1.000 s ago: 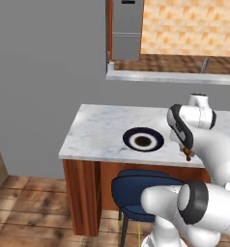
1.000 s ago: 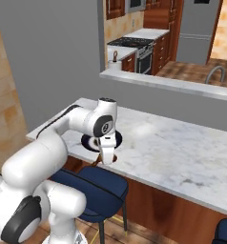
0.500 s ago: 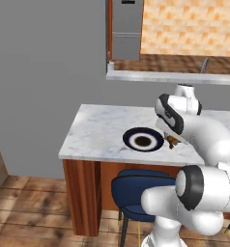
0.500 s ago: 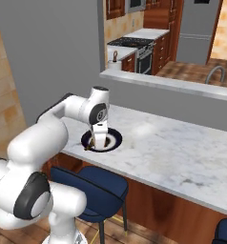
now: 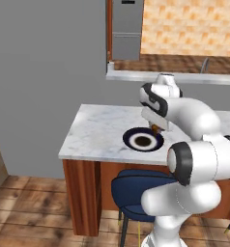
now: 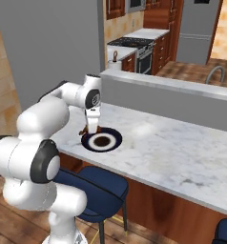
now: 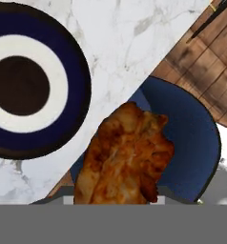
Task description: Take the chicken drumsticks from the pan and place one on each plate on the dining counter.
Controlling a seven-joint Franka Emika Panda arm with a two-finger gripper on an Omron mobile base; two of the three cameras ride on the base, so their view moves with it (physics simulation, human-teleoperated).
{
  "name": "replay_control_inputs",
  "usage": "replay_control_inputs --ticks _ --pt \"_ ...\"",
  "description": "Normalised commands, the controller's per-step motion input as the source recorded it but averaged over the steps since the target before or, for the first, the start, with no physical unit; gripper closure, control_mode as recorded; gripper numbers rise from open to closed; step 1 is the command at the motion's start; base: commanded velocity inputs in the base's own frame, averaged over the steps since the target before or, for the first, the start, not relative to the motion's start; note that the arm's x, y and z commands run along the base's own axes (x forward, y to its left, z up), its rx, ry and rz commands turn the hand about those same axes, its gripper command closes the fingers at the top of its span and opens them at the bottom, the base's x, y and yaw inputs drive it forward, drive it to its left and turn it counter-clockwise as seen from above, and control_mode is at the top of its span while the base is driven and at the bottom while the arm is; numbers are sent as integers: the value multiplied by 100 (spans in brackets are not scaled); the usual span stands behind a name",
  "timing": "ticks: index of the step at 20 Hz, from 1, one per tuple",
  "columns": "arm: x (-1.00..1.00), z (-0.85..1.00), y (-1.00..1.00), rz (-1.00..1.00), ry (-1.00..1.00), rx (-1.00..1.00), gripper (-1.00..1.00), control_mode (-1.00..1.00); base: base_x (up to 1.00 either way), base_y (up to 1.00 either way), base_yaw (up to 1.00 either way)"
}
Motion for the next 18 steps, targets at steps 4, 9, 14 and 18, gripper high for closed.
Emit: replay_control_inputs --ticks 4,9,14,18 --pt "56 -58 0 0 -1 0 100 -100 0 0 0" --pt "52 -58 0 0 -4 0 100 -100 0 0 0" --pt "51 -30 0 0 0 0 100 -100 0 0 0" --pt "43 -36 -2 0 0 0 100 -100 0 0 0"
